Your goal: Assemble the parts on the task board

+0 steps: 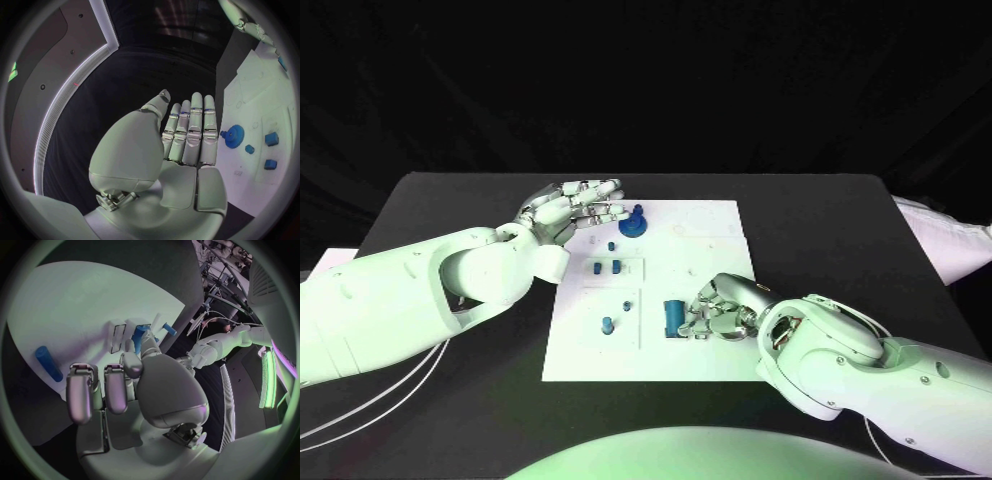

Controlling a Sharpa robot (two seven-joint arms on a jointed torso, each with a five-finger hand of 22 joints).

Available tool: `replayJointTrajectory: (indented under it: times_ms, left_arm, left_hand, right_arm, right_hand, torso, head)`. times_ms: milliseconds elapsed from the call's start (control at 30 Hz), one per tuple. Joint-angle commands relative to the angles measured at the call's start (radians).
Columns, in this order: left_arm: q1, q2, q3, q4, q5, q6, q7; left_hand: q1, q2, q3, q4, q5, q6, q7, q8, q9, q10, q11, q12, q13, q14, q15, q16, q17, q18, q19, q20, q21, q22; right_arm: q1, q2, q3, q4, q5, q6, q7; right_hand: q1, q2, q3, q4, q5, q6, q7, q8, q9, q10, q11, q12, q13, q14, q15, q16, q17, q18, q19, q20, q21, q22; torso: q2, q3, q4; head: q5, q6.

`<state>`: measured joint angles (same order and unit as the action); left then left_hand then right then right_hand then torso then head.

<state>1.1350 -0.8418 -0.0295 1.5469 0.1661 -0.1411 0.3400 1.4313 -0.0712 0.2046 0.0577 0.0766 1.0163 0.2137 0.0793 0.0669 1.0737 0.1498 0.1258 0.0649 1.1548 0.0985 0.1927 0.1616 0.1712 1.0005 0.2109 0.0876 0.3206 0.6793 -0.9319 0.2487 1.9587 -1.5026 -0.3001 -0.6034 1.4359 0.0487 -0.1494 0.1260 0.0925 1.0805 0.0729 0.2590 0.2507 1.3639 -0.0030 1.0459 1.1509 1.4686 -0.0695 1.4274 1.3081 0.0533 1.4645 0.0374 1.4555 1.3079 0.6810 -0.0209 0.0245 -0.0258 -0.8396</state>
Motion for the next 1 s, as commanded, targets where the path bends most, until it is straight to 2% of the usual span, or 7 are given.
replayJointTrajectory:
  times_ms: [33,233,433,533,633,800,1000]
  left_arm:
    - [0.0,0.002,0.001,0.002,-0.003,0.021,0.003]
    - [0.0,0.0,0.001,0.002,-0.003,0.021,0.003]
    - [0.0,-0.003,0.001,0.002,-0.003,0.022,0.003]
    - [0.0,-0.005,0.001,0.002,-0.003,0.021,0.003]
    - [0.0,-0.006,0.001,0.001,-0.003,0.022,0.003]
    - [-0.001,-0.005,0.0,0.0,-0.003,0.023,0.003]
    - [-0.002,-0.005,0.0,-0.002,-0.003,0.024,0.003]
  left_hand:
    - [-0.005,0.003,0.003,0.001,0.004,-0.006,0.0,-0.003,0.0,-0.002,0.005,-0.006,0.001,0.008,0.002,-0.003,-0.001,0.013,0.008,0.001,0.006,-0.001]
    - [-0.006,0.003,0.002,0.001,0.003,-0.006,0.0,-0.003,0.0,-0.002,0.005,-0.006,0.001,0.008,0.002,-0.004,-0.001,0.013,0.008,0.001,0.006,-0.003]
    - [-0.006,0.003,0.002,0.001,0.003,-0.006,0.0,-0.003,0.0,-0.002,0.005,-0.006,0.001,0.008,0.002,-0.004,-0.001,0.013,0.008,0.001,0.006,-0.003]
    - [-0.006,0.003,0.002,0.001,0.003,-0.006,0.0,-0.003,0.0,-0.002,0.005,-0.006,0.001,0.008,0.002,-0.004,-0.001,0.013,0.008,0.001,0.006,-0.003]
    - [-0.006,0.003,0.002,0.001,0.003,-0.006,0.0,-0.003,0.0,-0.002,0.005,-0.006,0.001,0.008,0.002,-0.004,-0.001,0.013,0.008,0.001,0.006,-0.003]
    - [-0.006,0.003,0.002,0.001,0.003,-0.006,0.0,-0.003,0.0,-0.002,0.005,-0.006,0.001,0.008,0.002,-0.004,-0.001,0.013,0.008,0.001,0.006,-0.003]
    - [-0.006,0.003,0.002,0.001,0.003,-0.006,0.0,-0.003,0.0,-0.002,0.005,-0.006,0.001,0.008,0.002,-0.004,-0.001,0.013,0.008,0.001,0.006,-0.003]
  right_arm:
    - [-0.001,0.002,0.0,0.0,-0.059,0.016,-0.001]
    - [-0.002,-0.014,0.0,0.018,-0.052,-0.038,0.0]
    - [-0.001,-0.075,0.001,0.058,0.023,-0.058,0.002]
    - [0.006,-0.118,0.002,0.068,0.034,-0.054,0.001]
    - [0.02,-0.156,0.002,0.065,0.013,-0.047,-0.002]
    - [0.033,-0.206,0.002,0.061,-0.03,-0.016,-0.005]
    - [0.037,-0.231,0.002,0.043,-0.072,0.013,-0.007]
  right_hand:
    - [0.024,0.01,0.002,-0.006,-0.004,0.002,-0.002,0.003,0.002,0.001,-0.007,-0.005,-0.009,0.059,-0.007,0.004,0.017,-0.009,0.016,-0.006,0.003,0.077]
    - [-0.007,0.009,-0.003,0.01,-0.003,0.003,0.0,0.003,0.004,0.005,-0.004,-0.009,-0.01,0.059,-0.005,0.004,0.019,-0.01,0.017,-0.005,0.004,0.079]
    - [-0.082,-0.018,-0.031,0.06,0.078,-0.009,0.005,-0.005,0.005,0.007,0.001,-0.016,-0.011,0.058,-0.001,-0.001,0.012,-0.008,0.013,-0.001,-0.003,0.069]
    - [-0.064,-0.009,-0.022,0.057,0.11,-0.021,0.007,-0.016,0.003,0.008,0.002,-0.013,-0.006,0.058,-0.001,0.001,0.016,-0.008,0.014,0.0,-0.001,0.072]
    - [-0.031,0.01,0.001,0.045,0.089,-0.029,0.011,-0.03,-0.002,0.007,0.004,-0.017,-0.006,0.059,0.001,0.003,0.019,-0.008,0.014,0.001,-0.001,0.073]
    - [-0.032,0.01,0.004,0.047,0.081,-0.034,0.016,-0.041,-0.007,0.005,0.008,-0.024,-0.009,0.059,0.004,0.003,0.02,-0.009,0.015,0.003,0.0,0.074]
    - [-0.056,0.004,-0.002,0.068,0.092,-0.026,0.017,-0.05,-0.012,0.006,0.01,-0.028,-0.01,0.059,0.007,0.003,0.02,-0.009,0.015,0.006,0.0,0.075]
  torso:
    - [0.0,0.0001,-0.0004]
    - [0.0,0.0012,-0.0035]
    - [0.0,0.0014,-0.0038]
    - [-0.002,0.0003,-0.0068]
    - [-0.003,0.001,-0.011]
    - [-0.003,0.0011,-0.013]
    - [-0.003,0.0036,-0.0198]
  head:
    - [0.001,0.0]
    - [-0.001,0.002]
    - [-0.007,0.003]
    - [-0.006,0.005]
    - [-0.01,0.008]
    - [-0.019,0.007]
    - [-0.021,0.009]
